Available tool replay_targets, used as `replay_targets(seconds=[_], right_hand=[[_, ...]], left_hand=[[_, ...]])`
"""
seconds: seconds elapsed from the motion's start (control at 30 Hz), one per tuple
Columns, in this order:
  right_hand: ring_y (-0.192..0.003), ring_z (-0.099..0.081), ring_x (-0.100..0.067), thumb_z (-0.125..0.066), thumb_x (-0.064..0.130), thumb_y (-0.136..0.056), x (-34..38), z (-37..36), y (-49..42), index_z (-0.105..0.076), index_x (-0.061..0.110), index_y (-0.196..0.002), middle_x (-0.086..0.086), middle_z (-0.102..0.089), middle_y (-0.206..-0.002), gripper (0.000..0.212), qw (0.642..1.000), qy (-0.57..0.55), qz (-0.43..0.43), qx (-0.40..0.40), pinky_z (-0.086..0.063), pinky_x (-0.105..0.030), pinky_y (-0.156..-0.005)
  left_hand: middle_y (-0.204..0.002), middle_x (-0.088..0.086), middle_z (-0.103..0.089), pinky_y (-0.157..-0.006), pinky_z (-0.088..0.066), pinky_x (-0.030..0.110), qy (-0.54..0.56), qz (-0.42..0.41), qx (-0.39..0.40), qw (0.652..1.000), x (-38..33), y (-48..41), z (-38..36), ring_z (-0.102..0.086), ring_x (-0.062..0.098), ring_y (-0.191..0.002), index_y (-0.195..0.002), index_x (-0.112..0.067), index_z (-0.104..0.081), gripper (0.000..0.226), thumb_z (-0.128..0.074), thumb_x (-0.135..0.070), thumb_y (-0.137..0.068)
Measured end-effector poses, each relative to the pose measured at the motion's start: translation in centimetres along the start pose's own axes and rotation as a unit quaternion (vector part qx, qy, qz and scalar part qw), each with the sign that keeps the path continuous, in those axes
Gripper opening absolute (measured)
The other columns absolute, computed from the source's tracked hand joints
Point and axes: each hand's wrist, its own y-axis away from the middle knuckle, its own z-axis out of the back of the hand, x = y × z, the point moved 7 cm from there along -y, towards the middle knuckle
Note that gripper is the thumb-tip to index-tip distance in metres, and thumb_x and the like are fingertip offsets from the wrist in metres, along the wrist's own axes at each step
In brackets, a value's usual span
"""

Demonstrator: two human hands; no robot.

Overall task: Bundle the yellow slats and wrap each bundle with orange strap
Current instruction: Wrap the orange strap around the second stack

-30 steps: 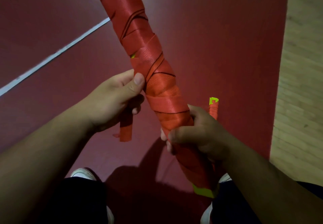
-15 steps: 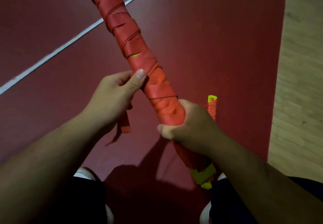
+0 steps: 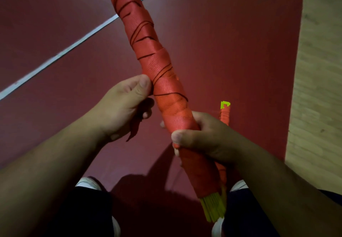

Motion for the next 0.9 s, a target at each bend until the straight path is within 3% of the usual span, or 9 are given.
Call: replay_targets(seconds=[0.1, 0.2, 0.3, 0.4, 0.5, 0.6, 0.77, 0.83, 0.9], right_hand=[[-0.07, -0.068, -0.017, -0.072, 0.036, -0.075, 0.2, 0.7, -0.6, -0.064, 0.02, -0.095, -0.003, -0.071, -0.081, 0.027, 0.996, 0.056, 0.004, -0.07, -0.055, -0.034, -0.064], [-0.076, -0.071, -0.011, -0.082, 0.043, -0.066, -1.1, 1.2, -0.9, -0.06, 0.032, -0.103, 0.006, -0.073, -0.088, 0.044, 0.985, 0.104, -0.027, -0.137, -0.059, -0.036, -0.072], [-0.068, -0.063, -0.006, -0.082, 0.041, -0.068, -1.7, 1.0, -0.5, -0.055, 0.035, -0.101, 0.01, -0.066, -0.079, 0.043, 0.964, 0.202, -0.048, -0.164, -0.051, -0.022, -0.061], [-0.061, -0.057, -0.011, -0.073, 0.026, -0.069, -0.9, 1.7, -0.4, -0.052, 0.03, -0.092, 0.009, -0.059, -0.069, 0.031, 0.942, 0.263, -0.015, -0.21, -0.045, -0.024, -0.054], [-0.054, -0.052, -0.011, -0.071, 0.02, -0.067, -0.2, 2.3, -0.2, -0.053, 0.03, -0.082, 0.008, -0.054, -0.062, 0.026, 0.948, 0.238, 0.014, -0.213, -0.045, -0.027, -0.05], [-0.054, -0.056, -0.02, -0.072, 0.02, -0.068, 0.5, 2.1, 0.1, -0.056, 0.028, -0.081, 0.0, -0.06, -0.065, 0.022, 0.96, 0.196, 0.053, -0.191, -0.05, -0.036, -0.051], [-0.066, -0.062, -0.044, -0.069, 0.017, -0.068, 1.0, 1.1, 0.1, -0.058, 0.016, -0.083, -0.023, -0.064, -0.073, 0.019, 0.976, 0.125, 0.096, -0.151, -0.053, -0.054, -0.058], [-0.066, -0.063, -0.044, -0.07, 0.016, -0.068, 1.0, 1.0, 0.1, -0.059, 0.015, -0.083, -0.022, -0.065, -0.073, 0.019, 0.977, 0.119, 0.096, -0.146, -0.054, -0.056, -0.059], [-0.064, -0.065, -0.043, -0.069, 0.013, -0.068, 1.0, 1.0, 0.1, -0.059, 0.013, -0.083, -0.02, -0.066, -0.071, 0.018, 0.979, 0.11, 0.094, -0.146, -0.055, -0.055, -0.059]], left_hand=[[-0.068, 0.01, -0.036, -0.047, -0.035, 0.021, -0.042, -0.013, -0.086, 0.995, 0.4, -0.5, 1.2, -0.031, 0.016, -0.055, -0.084, -0.015, -0.06, 0.059, -0.059, -0.073, -0.074], [-0.064, 0.0, -0.043, -0.049, -0.035, 0.023, -0.085, 0.004, -0.193, 0.978, 1.3, -0.5, 2.7, -0.036, 0.008, -0.05, -0.087, -0.016, -0.058, 0.063, -0.064, -0.077, -0.071], [-0.076, 0.0, -0.051, -0.049, -0.04, 0.022, -0.099, 0.01, -0.23, 0.968, 1.9, -0.4, 3.0, -0.042, 0.004, -0.05, -0.098, -0.014, -0.057, 0.069, -0.064, -0.076, -0.069], [-0.073, 0.001, -0.044, -0.05, -0.038, 0.021, -0.081, 0.013, -0.193, 0.978, 1.9, -0.6, 2.4, -0.038, 0.006, -0.051, -0.097, -0.015, -0.055, 0.058, -0.062, -0.069, -0.078], [-0.069, 0.002, -0.034, -0.041, -0.035, 0.015, -0.067, -0.001, -0.135, 0.989, 1.0, -0.9, 2.1, -0.033, 0.01, -0.051, -0.097, -0.018, -0.053, 0.035, -0.058, -0.05, -0.086], [-0.072, 0.003, -0.036, -0.042, -0.036, 0.015, -0.046, -0.032, -0.086, 0.995, 0.3, -1.1, 2.1, -0.034, 0.009, -0.051, -0.1, -0.025, -0.058, 0.03, -0.068, -0.051, -0.087], [-0.084, 0.034, -0.044, -0.067, -0.044, 0.061, -0.047, -0.041, -0.024, 0.998, 0.0, -1.2, 1.6, -0.044, 0.044, -0.068, -0.108, -0.005, -0.059, 0.073, -0.068, -0.07, -0.074], [-0.077, 0.032, -0.039, -0.06, -0.042, 0.04, -0.055, -0.048, -0.03, 0.997, -0.2, -1.0, 1.8, -0.036, 0.041, -0.058, -0.101, -0.015, -0.063, 0.063, -0.067, -0.072, -0.074], [-0.079, 0.038, -0.04, -0.064, -0.043, 0.039, -0.057, -0.046, -0.029, 0.997, -0.1, -1.0, 1.8, -0.037, 0.049, -0.06, -0.103, -0.021, -0.066, 0.057, -0.067, -0.071, -0.075]])
